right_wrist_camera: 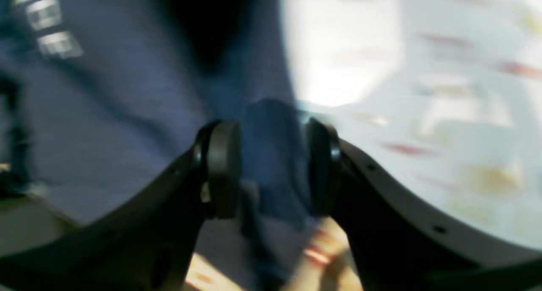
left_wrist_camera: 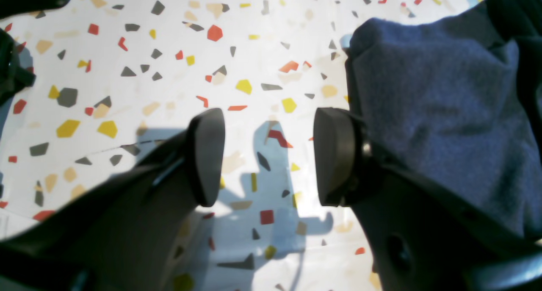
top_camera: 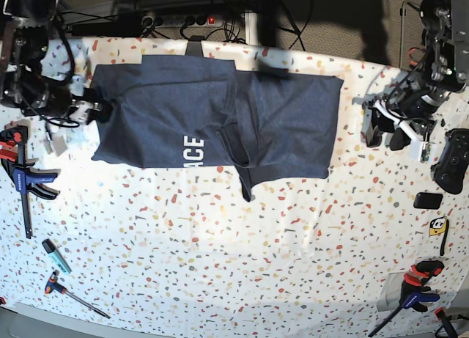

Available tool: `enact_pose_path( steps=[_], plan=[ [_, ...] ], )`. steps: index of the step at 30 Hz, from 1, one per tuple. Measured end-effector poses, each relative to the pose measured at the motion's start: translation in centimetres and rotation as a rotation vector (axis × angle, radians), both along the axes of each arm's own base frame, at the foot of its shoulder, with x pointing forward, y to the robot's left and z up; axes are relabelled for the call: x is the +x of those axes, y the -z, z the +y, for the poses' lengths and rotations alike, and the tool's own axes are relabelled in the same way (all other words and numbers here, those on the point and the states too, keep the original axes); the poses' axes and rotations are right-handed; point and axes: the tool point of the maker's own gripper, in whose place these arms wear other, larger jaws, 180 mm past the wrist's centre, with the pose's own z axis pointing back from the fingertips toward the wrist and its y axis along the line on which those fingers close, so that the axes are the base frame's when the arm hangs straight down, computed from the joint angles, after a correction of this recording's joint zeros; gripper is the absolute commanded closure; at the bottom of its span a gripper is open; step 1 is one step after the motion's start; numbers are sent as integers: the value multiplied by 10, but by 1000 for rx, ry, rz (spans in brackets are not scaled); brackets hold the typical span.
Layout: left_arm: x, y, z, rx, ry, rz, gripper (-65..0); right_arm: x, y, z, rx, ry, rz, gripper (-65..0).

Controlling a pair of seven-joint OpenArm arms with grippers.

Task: Fold the T-shirt properly
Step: 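Release the shirt and raise the left gripper away, then grasp the folded bundle edge with the right gripper and lift it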

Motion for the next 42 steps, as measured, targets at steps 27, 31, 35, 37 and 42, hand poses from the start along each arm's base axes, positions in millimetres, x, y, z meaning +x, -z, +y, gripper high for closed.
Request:
enact_pose_path(
  steps=[27,31,35,37,42],
  plan=[
    [-18,14,-2,-2,-1,50,-326,22,-42,-36,-94,30,-147,0],
    [-27,19,-10,-18,25,61,-326,27,-75,-14,-63,-38,-214,0],
    [-37,25,-37,-84,66,66,-326,34,-104,39,14,-111,-340,0],
    [-40,26,-51,-122,77,66,-326,34,-113,68,45,-157,-381,0],
    [-50,38,-62,-85,95,94,-326,26,-112,148,149,-278,-400,0]
  ],
)
